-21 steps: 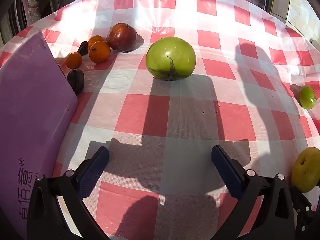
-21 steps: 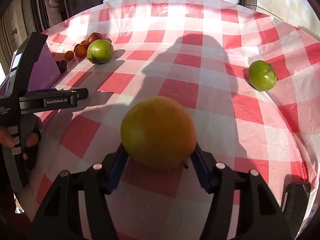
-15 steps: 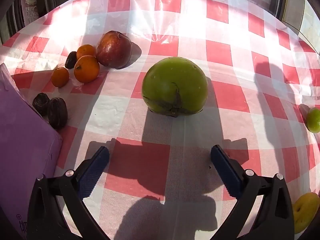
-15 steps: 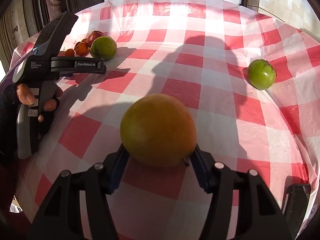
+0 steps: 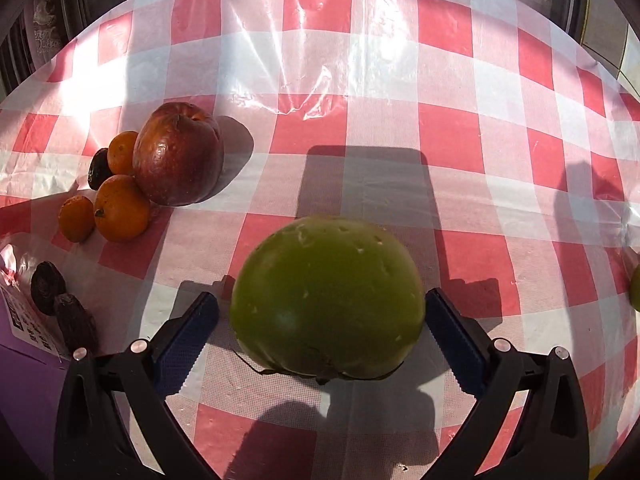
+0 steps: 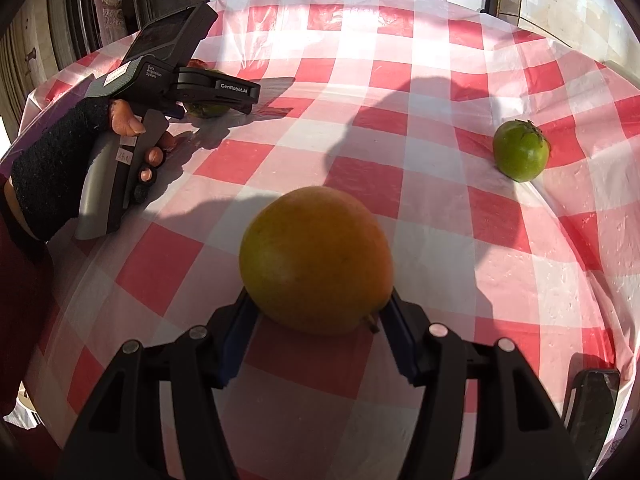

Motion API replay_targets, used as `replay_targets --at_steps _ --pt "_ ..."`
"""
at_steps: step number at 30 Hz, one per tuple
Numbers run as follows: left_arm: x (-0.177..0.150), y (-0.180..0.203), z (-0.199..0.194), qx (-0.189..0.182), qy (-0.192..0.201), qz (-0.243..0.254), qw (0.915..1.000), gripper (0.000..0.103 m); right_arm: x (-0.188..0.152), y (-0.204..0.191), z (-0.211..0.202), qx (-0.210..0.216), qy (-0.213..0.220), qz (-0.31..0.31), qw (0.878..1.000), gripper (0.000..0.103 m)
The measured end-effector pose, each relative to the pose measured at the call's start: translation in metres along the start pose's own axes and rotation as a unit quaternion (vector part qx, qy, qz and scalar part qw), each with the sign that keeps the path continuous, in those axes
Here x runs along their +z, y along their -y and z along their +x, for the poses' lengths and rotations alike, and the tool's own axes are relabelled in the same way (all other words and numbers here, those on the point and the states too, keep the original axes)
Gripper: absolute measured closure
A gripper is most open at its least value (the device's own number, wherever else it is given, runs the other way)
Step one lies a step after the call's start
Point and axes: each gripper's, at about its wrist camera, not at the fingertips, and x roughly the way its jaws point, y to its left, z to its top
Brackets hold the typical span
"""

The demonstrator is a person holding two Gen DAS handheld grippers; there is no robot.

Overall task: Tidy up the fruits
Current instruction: 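Grasp the large green fruit with the left tool while the right tool holds the yellow pear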

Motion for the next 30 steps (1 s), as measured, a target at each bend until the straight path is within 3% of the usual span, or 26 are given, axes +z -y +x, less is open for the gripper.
replay_targets --at_steps 2,4,7,12,15,16,22,30 --pt "0.001 -0.002 0.001 -0.003 0.003 -0.001 1.0 0.005 0.0 0.0 0.0 0.0 0.0 0.0 1.0 0.043" --pt "-0.002 -0.004 -0.004 -0.008 0.018 0.002 0.9998 0.02 0.0 0.0 0.0 -0.001 0.0 0.0 1.0 0.043" --pt "-0.006 0.001 -0.009 -0.011 0.024 0.018 0.9995 0.021 0.0 0.0 0.0 -0.001 0.0 -0.001 1.0 0.043" --pt "-0.028 0.011 -0.05 0.007 0.088 0.05 0.9948 0.021 0.0 0.0 0.0 -0.001 0.0 -0.001 1.0 0.043" --pt "-0.04 0.005 -0.067 -0.01 0.083 0.047 0.9954 0.021 0.001 0.0 -0.001 -0.002 0.0 -0.001 1.0 0.043" --pt "-0.049 -0.001 -0.073 -0.033 0.076 0.028 0.9962 0.021 0.002 0.0 -0.001 -0.002 0.0 -0.001 1.0 0.043" --pt "-0.079 -0.023 -0.107 -0.052 0.092 0.013 0.9943 0.021 0.003 0.0 -0.002 -0.007 0.0 0.006 1.0 0.044" --pt "-0.101 -0.032 -0.107 -0.066 0.075 0.008 0.995 0.021 0.002 0.003 -0.006 0.013 0.008 0.034 0.999 0.046"
